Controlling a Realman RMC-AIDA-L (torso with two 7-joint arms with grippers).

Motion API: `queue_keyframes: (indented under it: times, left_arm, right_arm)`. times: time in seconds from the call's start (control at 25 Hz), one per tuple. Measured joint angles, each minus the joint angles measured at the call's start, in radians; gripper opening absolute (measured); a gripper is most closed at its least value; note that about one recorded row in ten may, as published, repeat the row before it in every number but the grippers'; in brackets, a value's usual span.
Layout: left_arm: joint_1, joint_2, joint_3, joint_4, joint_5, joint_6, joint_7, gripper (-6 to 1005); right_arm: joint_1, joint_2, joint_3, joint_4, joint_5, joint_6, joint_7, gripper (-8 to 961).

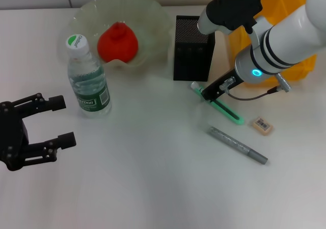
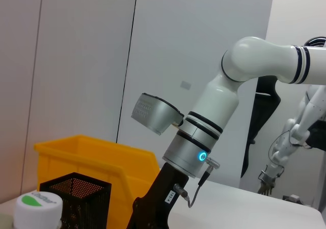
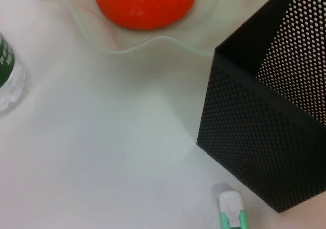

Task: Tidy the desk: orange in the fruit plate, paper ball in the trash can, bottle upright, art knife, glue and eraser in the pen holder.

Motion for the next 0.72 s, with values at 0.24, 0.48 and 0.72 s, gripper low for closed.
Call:
queue_keyframes:
  times: [0.24,0.48,0.72]
  left_arm:
    - [0.001,0.0,-0.004,-0.001,0.0,-0.003,0.003,813]
    - [-0.001,0.0,0.001,-0.004,0.0,-0.008,0.004,812]
    - [-0.002,-0.001,0.001,-0.006,0.0,-0.009,0.004,812]
  right_arm:
    - [-0.015,0.001,0.0,-0.042,0.002,-0.04,0.0,147]
    - [-0.039,0.001,0.001,-0.127,0.003,-0.099,0.001,119]
    - [-0.054,0.0,0.007,-0.162,0.0,-0.123,0.002,53]
